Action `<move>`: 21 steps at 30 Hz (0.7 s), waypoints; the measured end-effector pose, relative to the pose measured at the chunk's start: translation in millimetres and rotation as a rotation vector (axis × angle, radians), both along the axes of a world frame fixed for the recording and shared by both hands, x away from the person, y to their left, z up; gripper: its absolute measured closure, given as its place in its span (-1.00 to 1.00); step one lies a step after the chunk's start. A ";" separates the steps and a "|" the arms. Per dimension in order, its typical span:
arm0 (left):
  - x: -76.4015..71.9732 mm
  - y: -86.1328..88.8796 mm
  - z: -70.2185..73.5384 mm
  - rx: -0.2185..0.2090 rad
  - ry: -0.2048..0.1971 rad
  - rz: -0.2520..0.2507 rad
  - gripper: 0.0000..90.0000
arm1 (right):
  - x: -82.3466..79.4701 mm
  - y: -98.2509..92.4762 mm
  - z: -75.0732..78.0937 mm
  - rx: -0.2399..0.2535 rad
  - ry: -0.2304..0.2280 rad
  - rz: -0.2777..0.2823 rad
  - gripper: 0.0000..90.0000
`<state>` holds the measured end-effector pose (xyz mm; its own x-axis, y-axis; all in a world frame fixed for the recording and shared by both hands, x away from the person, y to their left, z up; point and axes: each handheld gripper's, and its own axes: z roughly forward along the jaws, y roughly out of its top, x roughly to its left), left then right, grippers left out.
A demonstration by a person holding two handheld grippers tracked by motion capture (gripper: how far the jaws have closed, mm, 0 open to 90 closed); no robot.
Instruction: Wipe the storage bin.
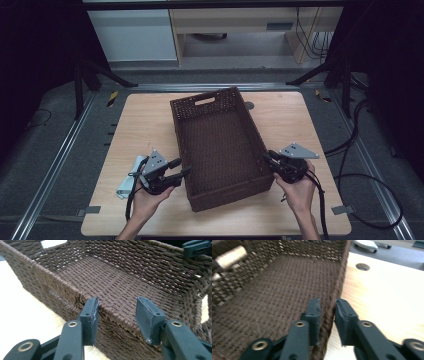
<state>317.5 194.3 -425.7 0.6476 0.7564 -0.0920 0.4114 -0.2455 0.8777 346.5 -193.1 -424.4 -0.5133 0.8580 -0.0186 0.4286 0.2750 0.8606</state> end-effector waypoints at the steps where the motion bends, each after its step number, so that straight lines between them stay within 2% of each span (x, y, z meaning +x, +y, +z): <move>1: 0.0 -0.4 1.0 0.003 -0.002 -0.006 0.15 | 0.1 -0.5 -0.9 0.010 -0.004 -0.003 0.72; 5: 4.7 -1.2 5.8 -0.003 -0.028 -0.005 0.09 | 3.1 0.9 -2.0 -0.019 -0.035 -0.023 0.77; 7: 9.3 -2.8 5.7 -0.008 -0.022 -0.005 0.05 | 7.1 -0.6 -2.8 -0.016 -0.038 -0.035 0.79; 9: 11.3 -5.9 2.2 0.015 -0.017 -0.004 0.06 | 9.7 -1.9 -2.9 -0.010 -0.031 -0.049 0.79; 10: 10.4 -6.8 0.5 0.019 -0.027 -0.001 0.06 | 9.6 -2.2 -2.7 -0.010 -0.029 -0.052 0.76; 12: 8.8 -6.6 0.3 0.015 -0.025 0.002 0.07 | 7.4 -3.1 -0.9 -0.006 -0.029 -0.053 0.67; 15: 5.6 -7.4 -0.7 0.002 -0.026 0.004 0.08 | 1.9 -7.6 3.8 0.014 -0.031 -0.057 0.63; 17: 4.6 -7.9 -0.8 -0.002 -0.025 0.003 0.08 | 0.6 -9.0 4.3 0.014 -0.031 -0.060 0.66; 18: 2.5 -8.8 -0.6 -0.004 -0.026 -0.006 0.08 | -0.9 -10.2 2.9 0.007 -0.024 -0.061 0.77; 21: 0.4 -10.0 0.3 -0.005 -0.028 -0.019 0.08 | 1.0 -10.8 -0.2 0.001 -0.027 -0.070 0.81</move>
